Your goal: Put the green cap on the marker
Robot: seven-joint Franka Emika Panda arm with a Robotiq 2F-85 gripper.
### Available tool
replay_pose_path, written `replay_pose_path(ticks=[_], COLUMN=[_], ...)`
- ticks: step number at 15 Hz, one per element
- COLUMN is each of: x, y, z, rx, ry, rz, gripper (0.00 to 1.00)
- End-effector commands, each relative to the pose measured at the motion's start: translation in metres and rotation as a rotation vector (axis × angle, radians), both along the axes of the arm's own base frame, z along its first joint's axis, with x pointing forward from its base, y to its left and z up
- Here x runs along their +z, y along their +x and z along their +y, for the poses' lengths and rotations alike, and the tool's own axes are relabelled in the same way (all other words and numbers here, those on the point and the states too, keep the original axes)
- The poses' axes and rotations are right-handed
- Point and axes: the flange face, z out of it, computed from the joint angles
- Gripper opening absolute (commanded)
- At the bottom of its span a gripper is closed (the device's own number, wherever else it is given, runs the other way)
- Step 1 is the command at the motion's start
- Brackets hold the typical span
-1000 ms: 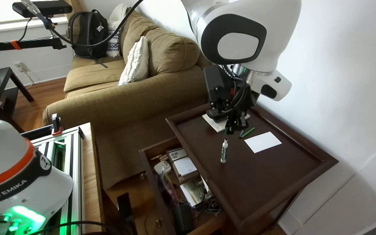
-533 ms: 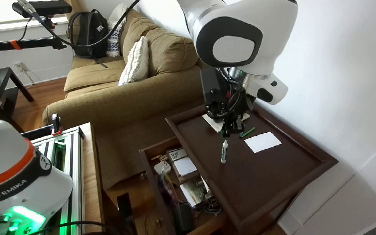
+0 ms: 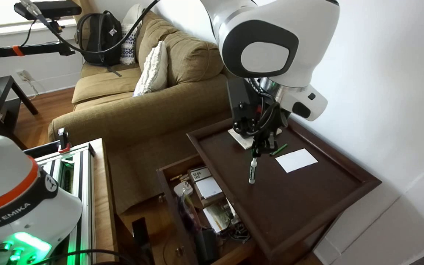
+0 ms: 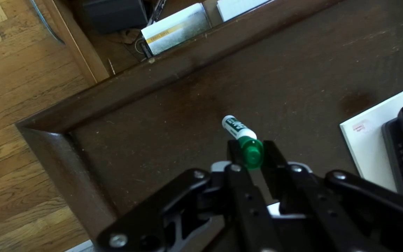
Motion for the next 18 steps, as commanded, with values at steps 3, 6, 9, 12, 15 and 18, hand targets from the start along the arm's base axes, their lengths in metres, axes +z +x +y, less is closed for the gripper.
replay_pose_path(ticks=[3, 6, 9, 12, 15, 18], x=[-0.004, -0.006, -0.01, -0.014, -0.015, -0.016], y=[-0.003, -0.001, -0.001, -0.001, 0.0, 0.002], z=[-0.001, 0.0, 0.0, 0.0, -0.001, -0.001], rx=[0.022, 0.028, 0.033, 0.037, 0.041, 0.047], ry=[0.012, 0.019, 0.022, 0.021, 0.021, 0.022], rz=[-0.026, -0.026, -0.023, -0.017, -0.022, -0.028], gripper=[0.05, 0.05, 0.05, 0.05, 0.05, 0.05])
